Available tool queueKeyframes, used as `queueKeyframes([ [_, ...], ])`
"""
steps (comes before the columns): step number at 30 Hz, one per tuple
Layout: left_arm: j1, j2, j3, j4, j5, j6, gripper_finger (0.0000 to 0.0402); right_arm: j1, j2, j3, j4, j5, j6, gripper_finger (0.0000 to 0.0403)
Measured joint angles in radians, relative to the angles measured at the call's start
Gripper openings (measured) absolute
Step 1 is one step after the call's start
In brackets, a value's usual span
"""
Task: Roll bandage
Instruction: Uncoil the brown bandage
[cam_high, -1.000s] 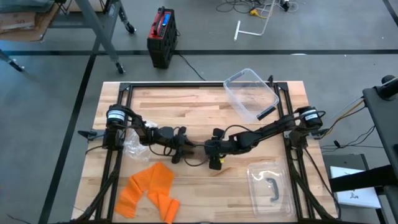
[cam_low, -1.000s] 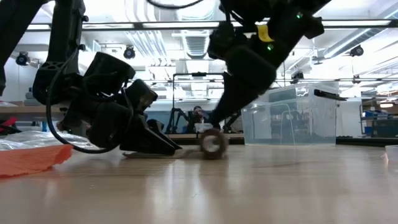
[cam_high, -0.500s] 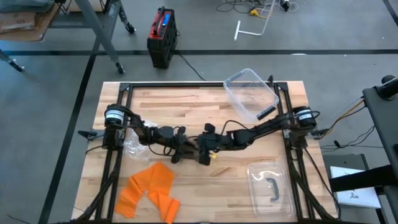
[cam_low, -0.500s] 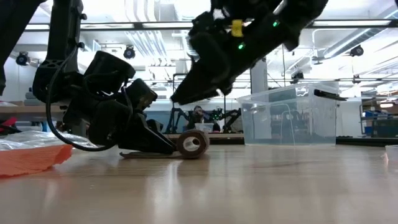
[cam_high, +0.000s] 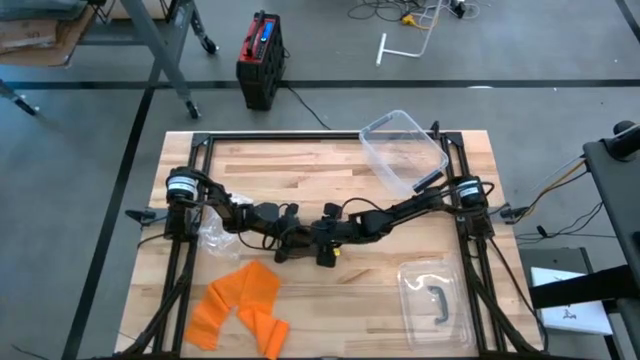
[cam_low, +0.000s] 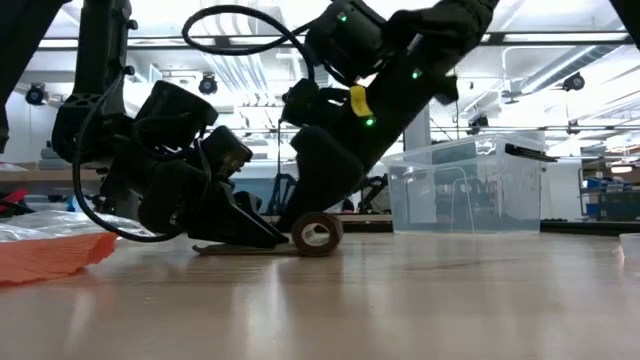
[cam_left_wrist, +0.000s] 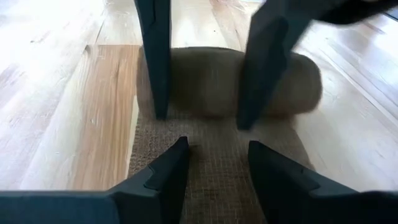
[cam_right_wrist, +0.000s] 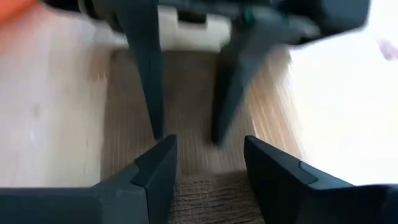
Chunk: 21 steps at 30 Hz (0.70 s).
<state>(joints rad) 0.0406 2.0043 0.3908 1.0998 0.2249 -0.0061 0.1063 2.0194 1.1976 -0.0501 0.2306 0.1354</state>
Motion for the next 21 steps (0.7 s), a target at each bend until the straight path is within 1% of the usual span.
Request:
queueKeyframes([
  [4,0.0,-0.002,-0.006,-0.004,-0.001,0.013,0.0157,0.009,-0.055,-0.006,-0.158,0.005,0.007,0.0183],
  [11,0.0,-0.004,-0.017,0.002,-0.017,0.019,0.0153,0.025,-0.141,-0.044,-0.3,0.003,0.02,0.0183],
  [15,0.0,-0.004,-0.017,0.002,-0.021,0.019,0.0156,0.026,-0.157,-0.066,-0.282,0.002,0.034,0.0183],
  [18,0.0,-0.018,-0.018,-0.013,-0.023,0.012,0.0156,0.026,-0.154,-0.088,-0.209,0.003,0.03,0.0183],
  [21,0.0,-0.058,-0.023,-0.055,-0.022,0.002,0.0152,0.026,-0.153,-0.112,-0.134,0.003,0.029,0.0183],
])
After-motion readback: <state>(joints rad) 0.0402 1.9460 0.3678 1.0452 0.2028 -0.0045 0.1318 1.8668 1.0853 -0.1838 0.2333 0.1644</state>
